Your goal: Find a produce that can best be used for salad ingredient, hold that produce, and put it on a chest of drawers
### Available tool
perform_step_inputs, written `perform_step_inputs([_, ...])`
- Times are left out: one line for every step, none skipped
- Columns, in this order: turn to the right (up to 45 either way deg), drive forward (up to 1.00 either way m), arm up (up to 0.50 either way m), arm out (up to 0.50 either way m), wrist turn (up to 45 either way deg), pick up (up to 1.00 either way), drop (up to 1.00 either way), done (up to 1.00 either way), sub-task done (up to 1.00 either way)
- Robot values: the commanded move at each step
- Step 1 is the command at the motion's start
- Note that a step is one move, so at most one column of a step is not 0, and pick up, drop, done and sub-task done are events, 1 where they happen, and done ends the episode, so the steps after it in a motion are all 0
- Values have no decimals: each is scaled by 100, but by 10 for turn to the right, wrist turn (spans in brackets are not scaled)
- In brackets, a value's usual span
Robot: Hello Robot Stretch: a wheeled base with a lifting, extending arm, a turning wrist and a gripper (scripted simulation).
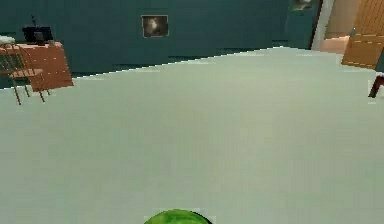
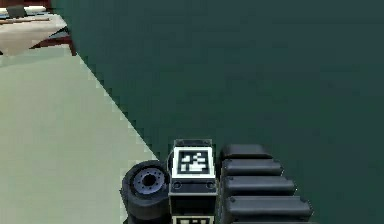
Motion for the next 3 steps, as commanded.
perform_step_inputs([30,0,0,0,0,0,0,0,0])
perform_step_inputs([-450,0,0,0,0,0,0,0,0])
perform_step_inputs([-450,0,0,0,0,0,0,0,0])
